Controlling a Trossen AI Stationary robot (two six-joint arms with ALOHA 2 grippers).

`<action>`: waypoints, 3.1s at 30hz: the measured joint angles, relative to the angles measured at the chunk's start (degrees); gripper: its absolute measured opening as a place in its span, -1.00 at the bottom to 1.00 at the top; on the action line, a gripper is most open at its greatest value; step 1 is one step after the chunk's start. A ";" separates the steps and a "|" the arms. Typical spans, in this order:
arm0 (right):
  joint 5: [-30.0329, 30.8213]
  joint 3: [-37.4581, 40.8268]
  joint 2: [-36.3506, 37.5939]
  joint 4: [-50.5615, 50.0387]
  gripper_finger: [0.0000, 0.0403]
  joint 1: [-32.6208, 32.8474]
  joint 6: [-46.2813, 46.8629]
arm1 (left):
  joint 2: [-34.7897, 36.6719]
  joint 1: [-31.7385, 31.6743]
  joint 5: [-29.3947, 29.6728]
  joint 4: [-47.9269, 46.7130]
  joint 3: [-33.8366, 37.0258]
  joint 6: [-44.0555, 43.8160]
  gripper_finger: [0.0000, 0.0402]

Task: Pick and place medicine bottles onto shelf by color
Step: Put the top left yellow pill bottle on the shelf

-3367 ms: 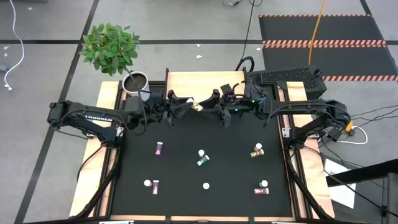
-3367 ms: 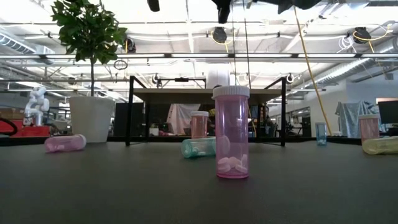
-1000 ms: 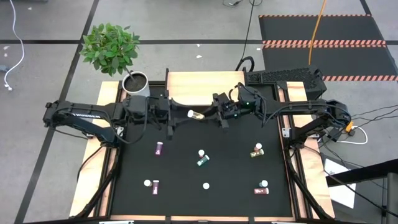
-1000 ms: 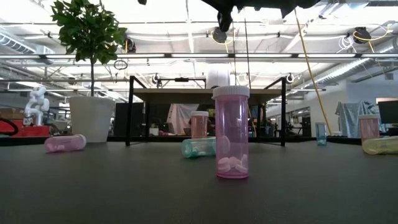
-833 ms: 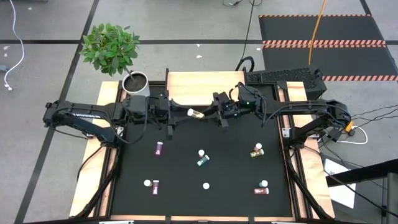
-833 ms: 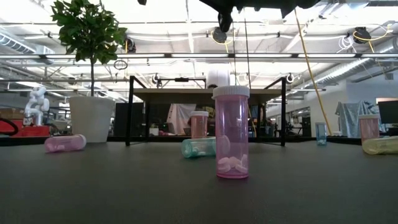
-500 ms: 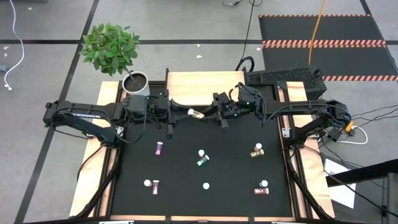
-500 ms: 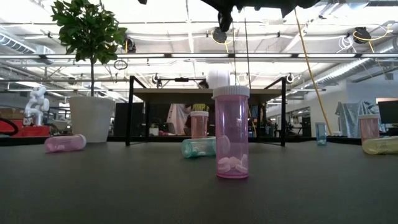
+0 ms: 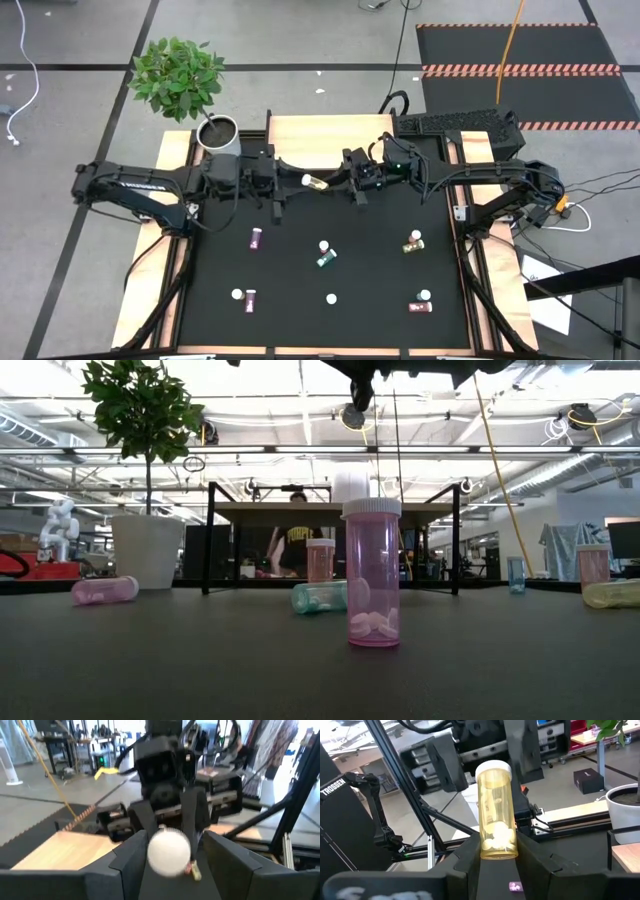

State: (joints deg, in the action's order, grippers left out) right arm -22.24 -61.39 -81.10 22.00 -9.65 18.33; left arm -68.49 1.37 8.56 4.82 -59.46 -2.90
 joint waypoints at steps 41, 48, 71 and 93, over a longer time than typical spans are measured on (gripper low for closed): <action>3.46 -0.02 0.00 -2.39 -0.38 -0.20 0.46 | -0.70 -4.36 -4.53 0.24 0.11 0.11 -0.41; 7.53 -0.02 1.88 -7.69 -0.13 -1.23 0.25 | -0.70 -5.60 -4.49 -3.43 0.11 -1.92 -0.41; 28.51 -0.04 21.23 -45.82 -0.01 -2.25 1.42 | -6.27 -22.80 -2.32 -19.53 -11.52 3.50 -0.40; 29.19 17.29 28.67 -39.64 -0.01 -2.25 12.94 | -21.57 -42.19 -2.68 -21.45 -11.48 8.63 -0.39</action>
State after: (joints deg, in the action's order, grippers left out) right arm 6.95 -44.10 -52.43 -17.64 -11.90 31.27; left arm -90.05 -40.82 5.87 -16.63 -70.94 5.74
